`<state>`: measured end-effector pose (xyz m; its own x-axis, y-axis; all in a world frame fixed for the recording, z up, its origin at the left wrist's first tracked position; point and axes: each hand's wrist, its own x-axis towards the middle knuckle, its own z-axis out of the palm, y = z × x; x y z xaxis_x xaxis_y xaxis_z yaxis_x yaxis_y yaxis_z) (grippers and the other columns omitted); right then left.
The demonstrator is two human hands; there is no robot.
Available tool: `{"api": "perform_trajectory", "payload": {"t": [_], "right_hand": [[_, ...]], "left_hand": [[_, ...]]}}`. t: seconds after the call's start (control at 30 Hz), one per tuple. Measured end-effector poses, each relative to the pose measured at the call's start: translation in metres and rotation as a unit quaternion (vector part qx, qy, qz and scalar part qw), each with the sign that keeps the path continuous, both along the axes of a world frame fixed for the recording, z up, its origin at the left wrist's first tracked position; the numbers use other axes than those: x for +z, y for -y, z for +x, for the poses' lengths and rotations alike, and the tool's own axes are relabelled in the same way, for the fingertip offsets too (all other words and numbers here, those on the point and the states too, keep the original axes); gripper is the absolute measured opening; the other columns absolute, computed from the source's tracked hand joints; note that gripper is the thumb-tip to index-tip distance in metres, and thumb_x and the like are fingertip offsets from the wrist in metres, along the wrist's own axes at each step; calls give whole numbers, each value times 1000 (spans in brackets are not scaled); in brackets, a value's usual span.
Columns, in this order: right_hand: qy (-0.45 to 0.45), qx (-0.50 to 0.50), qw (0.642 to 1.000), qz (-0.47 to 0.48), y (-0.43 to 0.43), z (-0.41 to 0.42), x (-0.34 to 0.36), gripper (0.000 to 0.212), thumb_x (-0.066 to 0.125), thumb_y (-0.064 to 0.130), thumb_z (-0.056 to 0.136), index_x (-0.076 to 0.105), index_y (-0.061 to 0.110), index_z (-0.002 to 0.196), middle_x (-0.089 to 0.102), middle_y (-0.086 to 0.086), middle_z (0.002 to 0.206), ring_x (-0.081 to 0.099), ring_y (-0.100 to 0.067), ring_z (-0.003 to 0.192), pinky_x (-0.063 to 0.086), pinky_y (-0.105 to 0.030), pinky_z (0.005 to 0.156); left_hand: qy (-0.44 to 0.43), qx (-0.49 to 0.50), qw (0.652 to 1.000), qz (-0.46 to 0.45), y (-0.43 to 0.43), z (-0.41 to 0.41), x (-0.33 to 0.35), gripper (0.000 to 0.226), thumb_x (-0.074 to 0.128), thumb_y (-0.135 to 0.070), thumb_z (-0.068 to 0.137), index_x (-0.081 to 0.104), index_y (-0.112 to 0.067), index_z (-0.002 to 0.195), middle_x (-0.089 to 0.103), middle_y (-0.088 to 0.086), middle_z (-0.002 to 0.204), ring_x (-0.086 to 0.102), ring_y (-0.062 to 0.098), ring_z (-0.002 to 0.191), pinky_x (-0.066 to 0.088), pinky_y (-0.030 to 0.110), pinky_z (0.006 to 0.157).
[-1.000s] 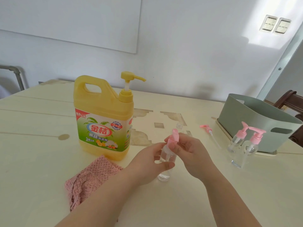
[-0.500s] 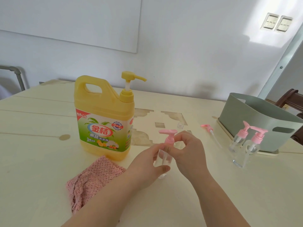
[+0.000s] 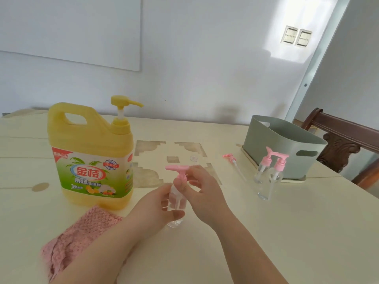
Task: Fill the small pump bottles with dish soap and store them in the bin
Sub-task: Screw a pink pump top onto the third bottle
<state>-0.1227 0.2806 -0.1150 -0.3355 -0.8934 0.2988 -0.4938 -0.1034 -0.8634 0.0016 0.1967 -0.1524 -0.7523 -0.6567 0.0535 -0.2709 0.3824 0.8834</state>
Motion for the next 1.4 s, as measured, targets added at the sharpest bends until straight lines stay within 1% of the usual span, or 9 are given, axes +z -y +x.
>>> {"api": "perform_trajectory", "payload": {"t": [0.27, 0.37, 0.57, 0.67, 0.8, 0.87, 1.0, 1.27, 1.4], "right_hand": [[-72, -59, 995, -36, -12, -10, -2, 18, 60, 35, 93, 73, 27, 101, 58, 18, 90, 54, -1, 94, 38, -13, 65], [-74, -78, 993, -50, -13, -12, -6, 17, 61, 38, 91, 73, 26, 95, 59, 18, 91, 54, -3, 94, 40, -17, 65], [35, -100, 992, -66, -27, -29, -6, 3, 73, 31, 83, 71, 29, 82, 68, 13, 86, 62, -1, 85, 45, -15, 79], [45, -112, 990, -79, -41, -46, 1, 12, 75, 26, 82, 68, 36, 80, 69, 17, 84, 63, 0, 81, 46, -17, 81], [59, -154, 982, -88, -61, -75, 3, 11, 70, 24, 86, 72, 36, 86, 71, 14, 82, 64, -3, 79, 48, -24, 82], [58, -198, 974, -97, -71, -91, 1, 12, 66, 26, 89, 72, 36, 90, 71, 15, 80, 63, -4, 77, 46, -17, 75], [55, -299, 946, -110, -86, -120, 0, 16, 63, 30, 91, 66, 42, 82, 70, 16, 77, 62, -3, 76, 42, -6, 63], [71, -384, 910, -137, -99, -148, -2, 7, 65, 23, 91, 65, 28, 86, 66, 17, 79, 57, 15, 68, 40, -1, 60], [78, -387, 909, -138, -98, -145, -5, 7, 68, 22, 89, 67, 20, 96, 69, 8, 89, 63, 0, 82, 44, -7, 66]], "left_hand": [[-28, 28, 999, -15, -18, -19, -6, 33, 73, -19, 75, 58, -40, 97, 70, -16, 93, 66, 6, 91, 51, 38, 89], [-24, 27, 999, -19, -22, -22, -4, 34, 72, -25, 74, 56, -45, 97, 70, -14, 94, 66, 11, 89, 51, 43, 86], [-35, -6, 999, 20, -42, -38, 7, 44, 71, -13, 81, 55, -41, 111, 70, -17, 97, 66, 1, 90, 51, 30, 88], [-54, -17, 998, 22, -52, -60, 6, 49, 70, -12, 81, 52, -45, 114, 68, -20, 101, 64, -1, 95, 50, 27, 90], [-36, -43, 998, 10, -61, -90, 6, 67, 69, -17, 81, 37, -45, 133, 57, -24, 122, 55, -2, 111, 43, 28, 100], [-15, -37, 999, 8, -64, -101, 5, 72, 69, -20, 82, 30, -43, 138, 48, -21, 128, 50, 1, 115, 40, 25, 102], [17, -39, 999, 5, -69, -116, 1, 65, 67, -20, 85, 33, -40, 137, 49, -17, 126, 50, -1, 111, 40, 19, 95], [37, -41, 998, 3, -70, -121, -5, 53, 67, -20, 85, 43, -38, 128, 52, -19, 116, 52, -4, 105, 40, 15, 88], [35, -35, 999, 0, -66, -114, -4, 45, 67, -19, 85, 49, -38, 121, 53, -21, 114, 53, -6, 102, 43, 15, 86]]}}
